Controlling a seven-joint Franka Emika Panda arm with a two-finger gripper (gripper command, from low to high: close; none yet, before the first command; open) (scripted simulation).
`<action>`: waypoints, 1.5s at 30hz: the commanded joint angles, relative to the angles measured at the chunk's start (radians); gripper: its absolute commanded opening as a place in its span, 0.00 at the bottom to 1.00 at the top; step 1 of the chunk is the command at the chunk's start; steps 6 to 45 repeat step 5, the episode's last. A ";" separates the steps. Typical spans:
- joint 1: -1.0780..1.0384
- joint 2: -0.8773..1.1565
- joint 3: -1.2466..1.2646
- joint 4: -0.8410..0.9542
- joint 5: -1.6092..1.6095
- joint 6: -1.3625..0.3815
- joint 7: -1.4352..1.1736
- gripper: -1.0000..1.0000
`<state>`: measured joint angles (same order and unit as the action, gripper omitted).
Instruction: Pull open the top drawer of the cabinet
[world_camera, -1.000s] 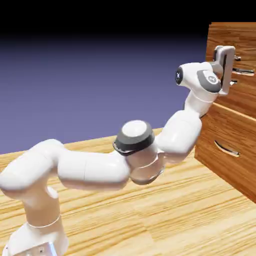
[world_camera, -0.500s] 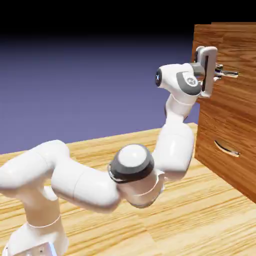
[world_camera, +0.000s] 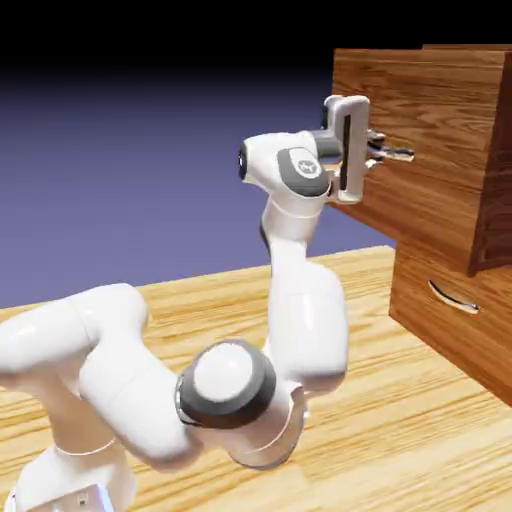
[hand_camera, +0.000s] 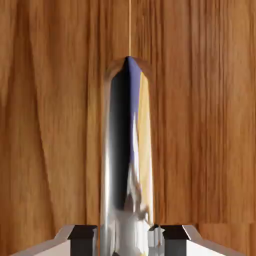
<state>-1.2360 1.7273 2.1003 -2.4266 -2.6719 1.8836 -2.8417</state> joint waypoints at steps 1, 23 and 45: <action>-0.019 0.006 0.010 -0.036 0.015 -0.018 0.003 0.00; -0.039 0.013 0.025 -0.074 0.031 -0.037 0.006 1.00; -0.039 0.013 0.025 -0.074 0.031 -0.037 0.006 1.00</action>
